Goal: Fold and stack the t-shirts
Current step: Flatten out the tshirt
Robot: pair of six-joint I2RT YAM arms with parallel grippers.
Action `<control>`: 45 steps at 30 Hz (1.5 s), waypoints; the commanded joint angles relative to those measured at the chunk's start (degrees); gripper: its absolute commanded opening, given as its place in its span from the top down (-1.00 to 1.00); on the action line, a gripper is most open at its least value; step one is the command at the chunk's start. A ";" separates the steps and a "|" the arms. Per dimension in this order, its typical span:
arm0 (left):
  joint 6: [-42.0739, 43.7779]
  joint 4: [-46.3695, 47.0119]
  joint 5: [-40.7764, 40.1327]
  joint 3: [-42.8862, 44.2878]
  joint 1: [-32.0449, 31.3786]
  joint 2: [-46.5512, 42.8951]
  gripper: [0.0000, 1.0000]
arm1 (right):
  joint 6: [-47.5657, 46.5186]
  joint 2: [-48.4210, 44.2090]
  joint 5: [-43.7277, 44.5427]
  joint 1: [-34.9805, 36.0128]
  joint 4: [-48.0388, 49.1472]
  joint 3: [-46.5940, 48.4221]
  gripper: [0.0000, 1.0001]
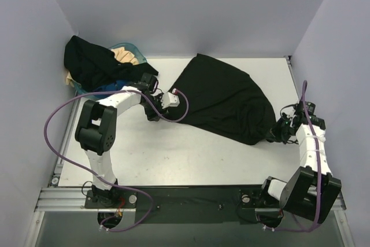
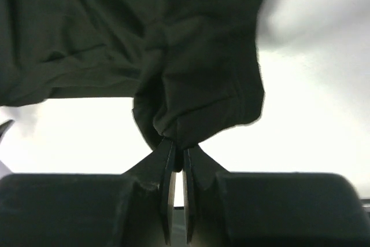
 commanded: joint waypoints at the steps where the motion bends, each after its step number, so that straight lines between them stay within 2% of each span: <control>1: 5.18 5.23 -4.05 -1.67 -0.69 2.28 -0.07 | 3.72 -3.96 8.74 -4.14 -4.56 -6.51 0.74; 2: 5.45 4.80 -4.06 -1.75 -0.69 2.37 0.18 | 4.52 -4.65 8.84 -6.17 -4.65 -7.57 0.28; 3: 5.88 3.75 -3.89 -1.93 -0.69 2.19 0.31 | 6.00 -5.36 8.58 -10.19 -4.48 -9.32 0.14; 4: 6.24 3.22 -3.80 -2.11 -0.60 2.02 0.77 | 6.71 -7.28 8.75 -12.66 -4.39 -9.60 0.00; 6: 6.24 3.21 -3.80 -3.33 -0.60 1.23 1.00 | 7.51 -11.31 11.20 -17.33 -4.47 -8.03 -0.06; 9: 6.15 2.51 -4.06 -4.74 -0.69 -0.26 1.00 | 6.64 -12.92 11.05 -16.30 -2.03 -2.16 -0.08; 11: 5.02 1.64 -3.62 -4.83 -0.69 -1.23 1.00 | 3.75 -10.21 9.11 -11.92 0.95 0.75 -0.08; 14: 2.73 1.54 -4.49 -5.01 -0.43 -2.64 1.00 | -3.18 -2.50 13.84 0.62 1.24 5.85 -0.06; 16: 1.67 1.19 -5.64 -5.01 -0.43 -3.34 1.00 | -4.44 4.17 11.57 3.90 -0.51 9.63 -0.03; 19: -0.35 0.84 -6.43 -5.53 -0.43 -4.48 1.00 | -4.62 12.80 7.69 5.59 -3.76 13.58 0.17; 22: -2.11 1.02 -6.17 -6.50 -0.52 -5.36 1.00 | -4.88 16.51 11.12 7.43 -6.84 14.91 0.18; 27: -3.08 0.58 -5.47 -6.50 -0.34 -5.98 1.00 | -5.06 22.49 8.92 10.59 -7.37 16.23 0.34; 34: -3.60 -0.30 -5.73 -5.01 -0.08 -6.07 1.00 | -3.56 23.02 14.98 12.01 -10.01 11.85 0.18; 41: -3.25 -1.27 -5.47 -3.60 0.01 -6.16 1.00 | -5.67 24.61 19.82 12.10 -10.98 12.63 0.05; 44: -3.34 -1.18 -5.73 -3.34 0.01 -6.16 1.00 | -6.55 25.39 15.54 12.10 -9.93 12.11 0.13; 45: -3.25 -1.01 -5.99 -3.42 0.01 -6.24 1.00 | -6.55 26.27 14.39 12.01 -9.40 11.84 0.26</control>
